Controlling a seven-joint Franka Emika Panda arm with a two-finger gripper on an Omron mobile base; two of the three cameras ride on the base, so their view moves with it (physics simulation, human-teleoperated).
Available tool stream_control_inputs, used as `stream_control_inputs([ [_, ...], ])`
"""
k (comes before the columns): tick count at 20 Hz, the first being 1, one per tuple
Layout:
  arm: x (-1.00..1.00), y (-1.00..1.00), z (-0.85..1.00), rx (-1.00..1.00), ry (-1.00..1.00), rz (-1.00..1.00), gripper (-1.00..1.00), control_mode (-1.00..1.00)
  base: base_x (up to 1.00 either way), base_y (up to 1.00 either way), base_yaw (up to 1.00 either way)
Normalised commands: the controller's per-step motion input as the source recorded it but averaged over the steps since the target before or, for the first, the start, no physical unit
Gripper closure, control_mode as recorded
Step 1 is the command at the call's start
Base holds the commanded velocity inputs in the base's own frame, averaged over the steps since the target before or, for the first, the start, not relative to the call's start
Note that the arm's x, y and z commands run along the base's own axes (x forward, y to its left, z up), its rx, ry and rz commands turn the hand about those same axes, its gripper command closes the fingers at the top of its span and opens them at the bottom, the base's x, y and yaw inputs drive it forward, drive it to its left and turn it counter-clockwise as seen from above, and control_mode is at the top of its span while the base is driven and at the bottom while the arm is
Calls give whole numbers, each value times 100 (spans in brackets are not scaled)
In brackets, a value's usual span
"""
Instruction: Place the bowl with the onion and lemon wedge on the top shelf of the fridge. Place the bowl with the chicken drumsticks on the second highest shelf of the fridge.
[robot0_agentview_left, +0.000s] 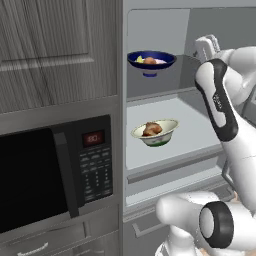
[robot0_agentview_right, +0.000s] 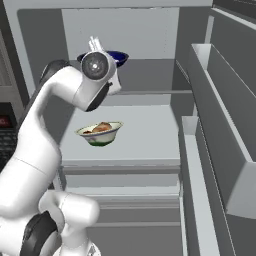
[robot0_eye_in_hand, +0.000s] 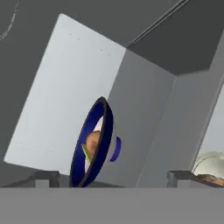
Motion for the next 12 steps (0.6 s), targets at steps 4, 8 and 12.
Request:
stream_control_inputs([
  [4, -100, -49, -13, -3, -13, 0, -100, -100, 0, 0, 0],
  [8, -100, -18, -86, -24, 0, 0, -100, -100, 0, 0, 0],
  [12, -100, 0, -100, -35, 0, 0, -100, -100, 0, 0, 0],
])
